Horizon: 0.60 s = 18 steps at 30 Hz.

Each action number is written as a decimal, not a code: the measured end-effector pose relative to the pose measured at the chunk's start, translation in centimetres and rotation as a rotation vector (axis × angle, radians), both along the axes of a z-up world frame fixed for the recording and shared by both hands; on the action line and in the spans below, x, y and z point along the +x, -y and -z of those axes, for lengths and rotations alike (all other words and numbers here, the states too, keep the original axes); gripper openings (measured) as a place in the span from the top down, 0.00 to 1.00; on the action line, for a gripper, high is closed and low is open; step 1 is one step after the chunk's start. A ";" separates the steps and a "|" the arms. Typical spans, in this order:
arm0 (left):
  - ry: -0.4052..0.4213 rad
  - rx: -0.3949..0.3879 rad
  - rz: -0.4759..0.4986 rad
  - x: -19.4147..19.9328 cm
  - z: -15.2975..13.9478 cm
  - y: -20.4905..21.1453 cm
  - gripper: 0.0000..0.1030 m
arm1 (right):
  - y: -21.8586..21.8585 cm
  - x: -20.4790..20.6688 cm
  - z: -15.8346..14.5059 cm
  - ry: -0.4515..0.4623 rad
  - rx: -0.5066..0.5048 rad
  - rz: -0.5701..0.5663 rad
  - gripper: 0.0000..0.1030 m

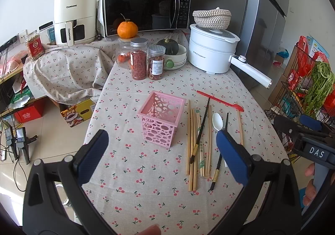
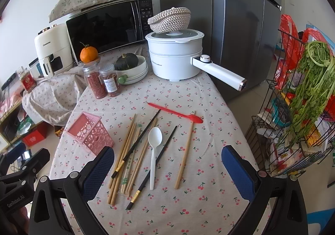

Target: Organize utensils

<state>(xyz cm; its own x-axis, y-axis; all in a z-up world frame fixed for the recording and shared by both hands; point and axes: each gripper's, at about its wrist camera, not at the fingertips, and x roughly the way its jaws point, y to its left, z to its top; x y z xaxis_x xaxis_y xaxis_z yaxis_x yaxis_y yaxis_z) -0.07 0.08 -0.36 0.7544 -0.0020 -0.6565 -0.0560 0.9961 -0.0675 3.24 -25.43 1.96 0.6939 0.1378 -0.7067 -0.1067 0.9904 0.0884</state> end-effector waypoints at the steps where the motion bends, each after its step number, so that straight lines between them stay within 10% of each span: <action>1: 0.001 0.002 0.001 0.0 0.0 0.1 0.01 | 0.0 0.0 0.0 -0.001 0.000 0.000 0.00; 18: 0.002 -0.001 -0.003 0.1 -0.1 0.1 0.01 | -0.3 0.1 0.6 -0.013 0.006 0.007 0.00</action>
<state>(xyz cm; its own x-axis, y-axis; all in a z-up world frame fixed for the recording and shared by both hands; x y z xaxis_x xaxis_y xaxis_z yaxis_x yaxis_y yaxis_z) -0.02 0.01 -0.23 0.7557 -0.0005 -0.6550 -0.0587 0.9959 -0.0685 3.39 -25.16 1.32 0.6857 0.1374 -0.7148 -0.0983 0.9905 0.0961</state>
